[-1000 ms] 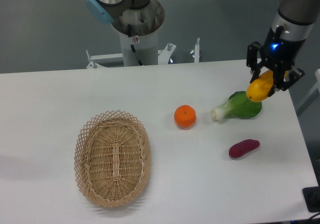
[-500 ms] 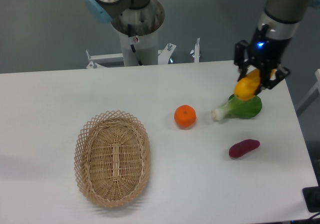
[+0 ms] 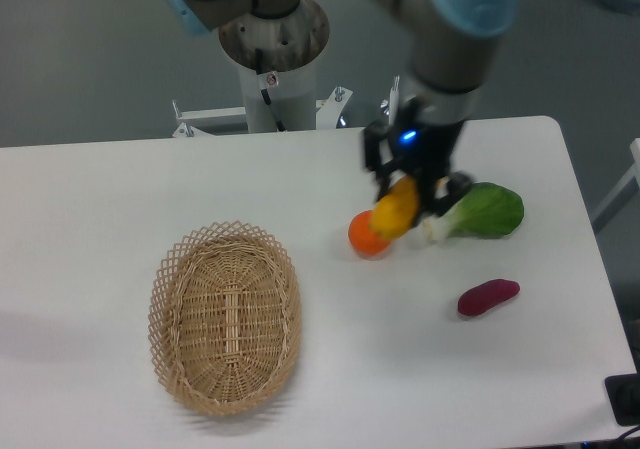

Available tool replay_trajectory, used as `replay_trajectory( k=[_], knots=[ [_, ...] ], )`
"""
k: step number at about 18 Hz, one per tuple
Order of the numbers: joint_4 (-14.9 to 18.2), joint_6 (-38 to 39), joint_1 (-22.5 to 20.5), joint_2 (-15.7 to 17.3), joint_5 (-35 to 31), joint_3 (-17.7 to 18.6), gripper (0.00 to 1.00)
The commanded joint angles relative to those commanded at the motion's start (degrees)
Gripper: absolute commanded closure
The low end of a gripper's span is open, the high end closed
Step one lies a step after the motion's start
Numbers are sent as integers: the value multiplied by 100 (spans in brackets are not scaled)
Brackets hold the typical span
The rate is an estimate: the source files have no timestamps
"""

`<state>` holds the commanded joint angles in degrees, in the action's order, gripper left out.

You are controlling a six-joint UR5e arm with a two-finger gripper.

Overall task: Place the mango in the basket
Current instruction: 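Carry the mango past the tangerine toward the wicker basket, then lower the mango into the basket and open the gripper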

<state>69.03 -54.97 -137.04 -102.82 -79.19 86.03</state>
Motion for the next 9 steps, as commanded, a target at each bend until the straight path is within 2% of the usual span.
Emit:
replay_trajectory(
  k=[4, 7, 9],
  knots=[
    [-1170, 1048, 660, -299, -18, 422, 59],
    [-1812, 1006, 1003, -606, -149, 668, 59],
    [-2190, 918, 1223, -869, -211, 678, 59]
  ],
)
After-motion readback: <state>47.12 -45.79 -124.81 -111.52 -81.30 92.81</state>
